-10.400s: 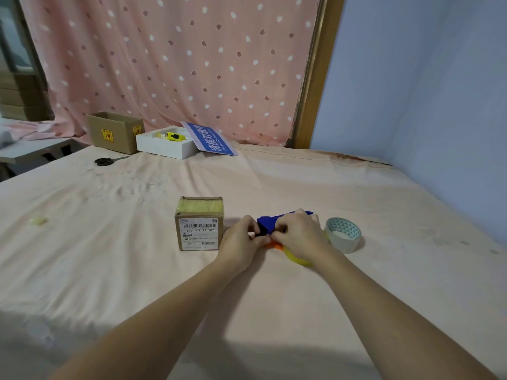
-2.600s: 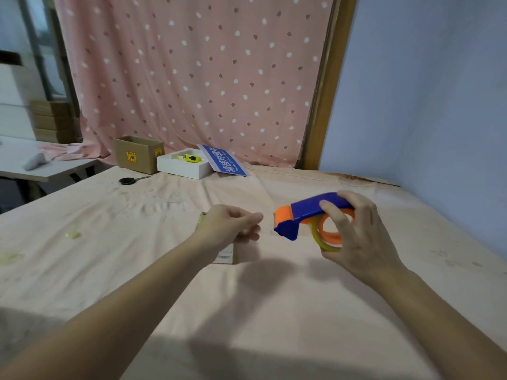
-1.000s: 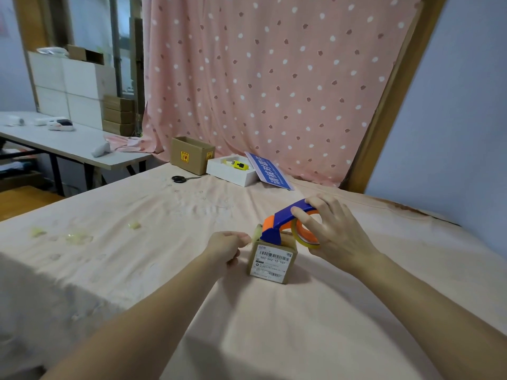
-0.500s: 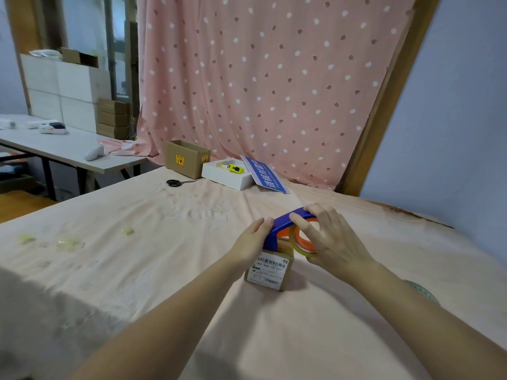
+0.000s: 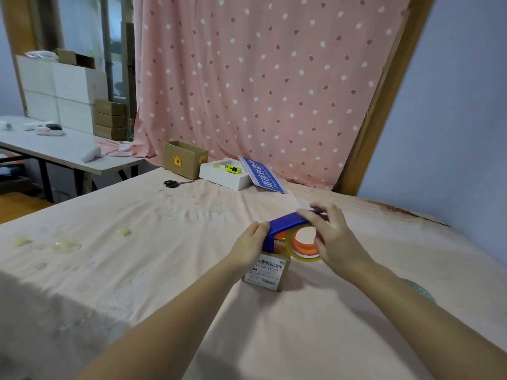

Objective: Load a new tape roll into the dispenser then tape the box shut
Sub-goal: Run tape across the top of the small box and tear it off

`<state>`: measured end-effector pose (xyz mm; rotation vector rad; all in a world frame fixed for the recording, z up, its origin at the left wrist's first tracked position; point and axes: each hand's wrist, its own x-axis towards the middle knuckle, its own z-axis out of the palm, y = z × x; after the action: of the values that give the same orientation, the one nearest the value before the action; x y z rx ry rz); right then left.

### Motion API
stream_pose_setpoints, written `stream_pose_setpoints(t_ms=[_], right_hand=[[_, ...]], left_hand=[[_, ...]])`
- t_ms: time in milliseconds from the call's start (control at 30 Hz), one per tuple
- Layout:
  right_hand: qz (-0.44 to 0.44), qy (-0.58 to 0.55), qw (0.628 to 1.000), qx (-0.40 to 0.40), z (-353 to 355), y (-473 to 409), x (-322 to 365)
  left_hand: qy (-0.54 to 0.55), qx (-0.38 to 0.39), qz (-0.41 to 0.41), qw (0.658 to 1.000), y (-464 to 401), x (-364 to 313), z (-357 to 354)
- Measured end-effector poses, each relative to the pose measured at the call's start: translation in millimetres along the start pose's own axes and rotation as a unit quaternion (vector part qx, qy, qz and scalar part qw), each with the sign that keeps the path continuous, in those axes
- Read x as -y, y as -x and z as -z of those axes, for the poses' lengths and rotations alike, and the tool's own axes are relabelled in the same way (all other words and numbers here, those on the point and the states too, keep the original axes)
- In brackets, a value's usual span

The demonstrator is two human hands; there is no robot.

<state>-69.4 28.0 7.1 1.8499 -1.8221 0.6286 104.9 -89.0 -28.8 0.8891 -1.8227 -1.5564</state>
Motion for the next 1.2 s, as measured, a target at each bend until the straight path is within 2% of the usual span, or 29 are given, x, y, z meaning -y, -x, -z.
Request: stream_pose_setpoints(t_ms=[133,267,400,500,567,700,1200], right_hand=[[-0.159,-0.096,0.98,-0.074,-6,-13,5],[-0.233,-0.226,0.944,-0.065,-16,-20,14],[-0.239,-0.315,0.918,-0.009,-12,-16,8],[-0.234,-0.335,0.912,0.022,-3,-17,0],[-0.232,-0.33,0.915,0.012,-3,-18,-1],[-0.234,-0.335,0.913,-0.016,-9,-15,0],[-0.268,-0.362,0.893,0.003,35,43,-60]], left_hand=[[-0.001,0.005,-0.003,1.0,2,2,1],[0.005,0.012,0.002,1.0,0,5,5],[-0.015,0.033,-0.003,0.999,0,10,9],[-0.025,0.05,-0.011,0.998,-2,16,12],[-0.008,0.052,-0.009,0.999,-1,20,13],[0.05,0.007,-0.029,0.998,2,35,6],[0.061,0.034,-0.061,0.996,-10,46,14]])
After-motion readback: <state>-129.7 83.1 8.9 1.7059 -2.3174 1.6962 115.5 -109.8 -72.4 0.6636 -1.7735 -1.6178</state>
